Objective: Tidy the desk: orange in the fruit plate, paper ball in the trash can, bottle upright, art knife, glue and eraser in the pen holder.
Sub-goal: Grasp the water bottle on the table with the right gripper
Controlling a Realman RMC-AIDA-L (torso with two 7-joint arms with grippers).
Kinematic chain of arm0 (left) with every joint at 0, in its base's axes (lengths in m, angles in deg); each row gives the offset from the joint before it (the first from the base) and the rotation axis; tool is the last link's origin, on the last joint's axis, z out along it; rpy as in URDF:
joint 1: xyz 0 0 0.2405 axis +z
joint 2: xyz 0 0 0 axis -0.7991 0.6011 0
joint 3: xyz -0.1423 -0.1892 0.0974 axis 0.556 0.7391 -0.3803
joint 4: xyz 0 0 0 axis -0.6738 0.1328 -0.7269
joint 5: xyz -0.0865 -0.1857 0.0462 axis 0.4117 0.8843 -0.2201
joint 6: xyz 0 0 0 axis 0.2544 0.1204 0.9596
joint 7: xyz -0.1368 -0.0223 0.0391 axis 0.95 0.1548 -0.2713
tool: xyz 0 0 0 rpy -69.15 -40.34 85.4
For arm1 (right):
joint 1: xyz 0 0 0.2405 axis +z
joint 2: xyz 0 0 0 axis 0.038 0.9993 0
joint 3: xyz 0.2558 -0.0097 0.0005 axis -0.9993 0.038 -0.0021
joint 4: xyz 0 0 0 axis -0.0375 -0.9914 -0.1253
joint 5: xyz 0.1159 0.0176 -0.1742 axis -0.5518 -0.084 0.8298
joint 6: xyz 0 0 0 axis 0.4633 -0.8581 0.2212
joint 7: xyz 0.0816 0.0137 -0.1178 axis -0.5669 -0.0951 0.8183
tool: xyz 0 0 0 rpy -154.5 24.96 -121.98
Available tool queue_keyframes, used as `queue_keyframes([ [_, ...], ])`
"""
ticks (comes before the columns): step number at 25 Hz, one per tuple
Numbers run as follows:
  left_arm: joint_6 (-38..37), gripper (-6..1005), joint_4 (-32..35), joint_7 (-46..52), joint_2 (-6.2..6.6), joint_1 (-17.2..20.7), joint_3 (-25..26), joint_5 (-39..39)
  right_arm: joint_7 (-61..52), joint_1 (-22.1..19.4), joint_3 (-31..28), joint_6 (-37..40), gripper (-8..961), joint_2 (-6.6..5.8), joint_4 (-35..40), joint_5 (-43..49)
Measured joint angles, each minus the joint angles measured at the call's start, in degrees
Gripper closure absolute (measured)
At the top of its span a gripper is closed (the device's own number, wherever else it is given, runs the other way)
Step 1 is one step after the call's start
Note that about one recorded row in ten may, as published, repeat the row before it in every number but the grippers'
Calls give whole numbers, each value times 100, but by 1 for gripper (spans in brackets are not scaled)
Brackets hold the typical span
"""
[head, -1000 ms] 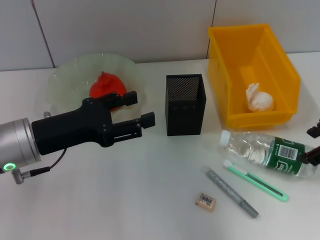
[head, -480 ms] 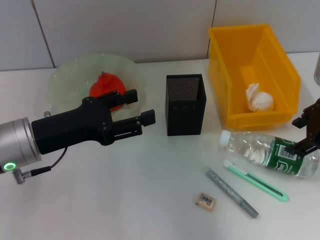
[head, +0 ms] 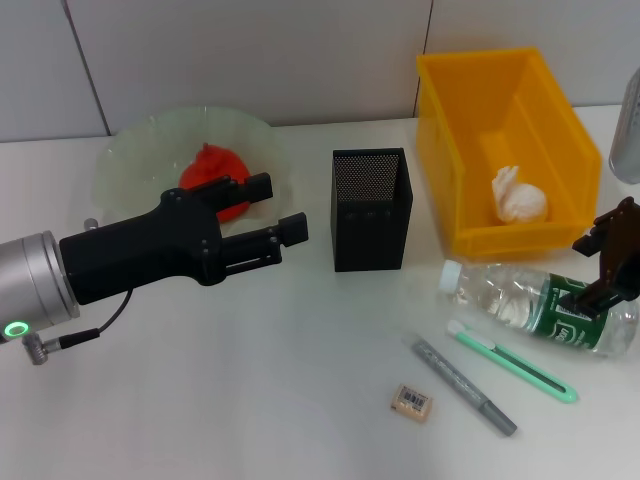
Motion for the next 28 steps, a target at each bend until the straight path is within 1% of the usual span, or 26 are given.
queue_keyframes([
  [5, 12, 199, 0, 0, 1, -10, 7, 0, 34, -12, 49, -52, 183, 8, 21, 24],
  [9, 18, 199, 0, 0, 1, -18, 7, 0, 51, -19, 56, -71, 183, 25, 110, 31],
  [11, 19, 199, 0, 0, 1, -23, 7, 0, 54, -18, 61, -101, 182, 81, 180, 87],
  [16, 13, 199, -4, 6, 0, -5, 1, -1, 64, -59, 115, -208, 182, 141, 207, 161],
  [28, -26, 199, -8, 33, 0, 42, -10, -1, 66, -80, 158, -551, 181, 214, 501, 331],
])
